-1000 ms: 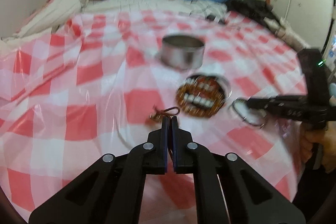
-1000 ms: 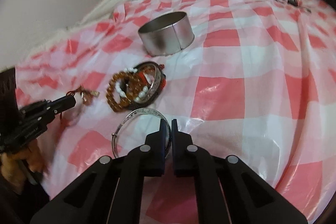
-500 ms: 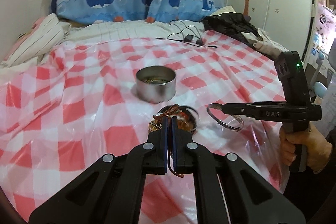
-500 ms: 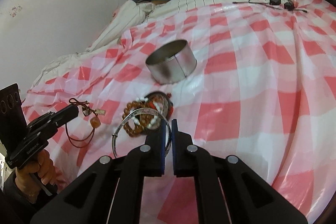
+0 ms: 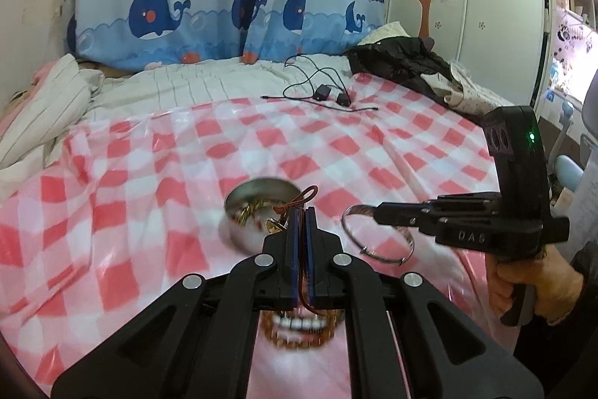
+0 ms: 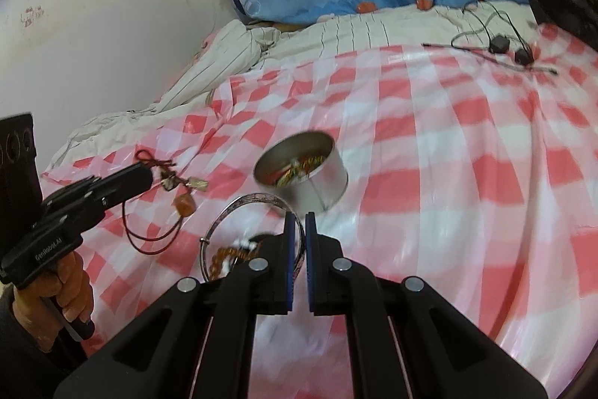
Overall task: Organize jewelry
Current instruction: 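Lower both held items into the silver tin and open both grippers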
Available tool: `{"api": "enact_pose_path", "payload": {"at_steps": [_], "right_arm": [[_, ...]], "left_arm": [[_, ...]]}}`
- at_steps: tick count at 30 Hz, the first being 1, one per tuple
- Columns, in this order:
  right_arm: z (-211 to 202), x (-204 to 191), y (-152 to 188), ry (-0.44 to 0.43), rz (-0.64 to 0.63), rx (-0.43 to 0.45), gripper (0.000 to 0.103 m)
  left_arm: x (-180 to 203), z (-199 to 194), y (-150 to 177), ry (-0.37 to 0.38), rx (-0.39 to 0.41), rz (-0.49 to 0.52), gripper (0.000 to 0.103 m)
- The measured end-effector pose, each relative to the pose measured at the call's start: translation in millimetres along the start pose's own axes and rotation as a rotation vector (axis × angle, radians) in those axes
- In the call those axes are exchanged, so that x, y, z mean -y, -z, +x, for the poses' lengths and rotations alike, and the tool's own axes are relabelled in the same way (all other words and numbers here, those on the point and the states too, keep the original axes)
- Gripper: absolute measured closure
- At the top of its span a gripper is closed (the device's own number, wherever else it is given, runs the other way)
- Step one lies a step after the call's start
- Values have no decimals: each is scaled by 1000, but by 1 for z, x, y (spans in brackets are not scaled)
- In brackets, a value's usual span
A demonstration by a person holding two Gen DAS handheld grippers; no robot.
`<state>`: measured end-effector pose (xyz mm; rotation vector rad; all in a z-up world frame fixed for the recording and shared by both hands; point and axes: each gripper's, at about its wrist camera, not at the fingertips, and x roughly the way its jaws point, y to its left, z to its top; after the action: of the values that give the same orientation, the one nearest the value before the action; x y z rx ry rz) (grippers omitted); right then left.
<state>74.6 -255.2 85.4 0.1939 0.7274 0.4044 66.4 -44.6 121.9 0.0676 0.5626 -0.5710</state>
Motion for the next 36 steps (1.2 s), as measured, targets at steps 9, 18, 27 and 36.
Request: {"api": "enact_pose_path", "payload": {"at_steps": [9, 18, 27, 36], "right_arm": [[25, 11, -31, 29, -43, 8, 97], [57, 17, -49, 55, -65, -13, 97], [98, -11, -64, 56, -154, -29, 97], [74, -2, -46, 139, -96, 1, 78]], "left_arm": [[-17, 48, -23, 34, 6, -38, 100], [-42, 118, -26, -19, -112, -92, 99], [-79, 96, -16, -93, -104, -138, 79], [-58, 66, 7, -153, -122, -86, 48]]}}
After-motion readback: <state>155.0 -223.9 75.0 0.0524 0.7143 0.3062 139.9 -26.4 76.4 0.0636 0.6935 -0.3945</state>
